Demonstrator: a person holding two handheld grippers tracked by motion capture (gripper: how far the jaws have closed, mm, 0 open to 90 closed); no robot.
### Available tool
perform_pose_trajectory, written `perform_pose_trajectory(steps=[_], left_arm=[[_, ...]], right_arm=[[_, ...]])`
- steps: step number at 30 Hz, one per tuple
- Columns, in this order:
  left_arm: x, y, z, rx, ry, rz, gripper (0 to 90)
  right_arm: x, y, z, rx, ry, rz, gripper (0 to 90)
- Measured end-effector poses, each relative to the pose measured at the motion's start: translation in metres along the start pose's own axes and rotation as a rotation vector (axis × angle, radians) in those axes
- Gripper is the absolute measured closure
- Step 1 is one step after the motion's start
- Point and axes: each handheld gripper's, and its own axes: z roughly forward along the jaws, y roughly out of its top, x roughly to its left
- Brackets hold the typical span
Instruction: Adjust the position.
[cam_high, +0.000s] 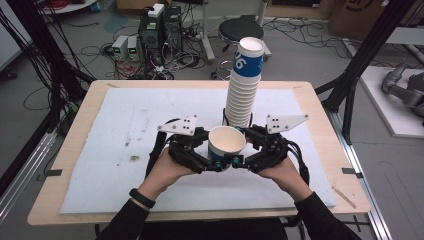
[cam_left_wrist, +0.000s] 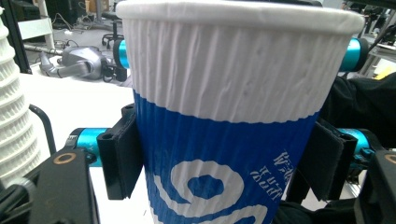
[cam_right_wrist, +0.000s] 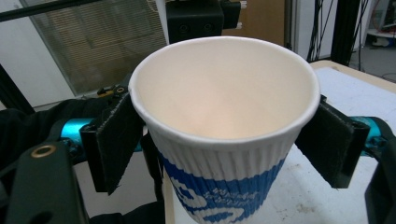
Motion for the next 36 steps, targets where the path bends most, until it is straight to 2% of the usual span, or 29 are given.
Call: perform_pose_trajectory(steps=[14, 23, 32, 36], left_arm=[[0.002, 0.005, -0.022, -0.054, 0.050, 0.008, 25.6], [-0.001, 0.012, -0.033, -0.088, 0.075, 0.020, 25.6], [-0.004, 0.017, -0.035, -0.111, 0.079, 0.029, 25.5], [-0.005, 0.018, -0.035, -0.117, 0.079, 0.034, 25.6]], right_arm=[[-0.001, 0.002, -0.010, -0.012, -0.044, -0.022, 18.6], [-0.005, 0.000, -0.016, 0.005, -0.078, -0.051, 18.6], [-0.008, -0.008, -0.010, 0.051, -0.081, -0.046, 18.7], [-0.008, -0.011, -0.005, 0.055, -0.080, -0.050, 18.7]])
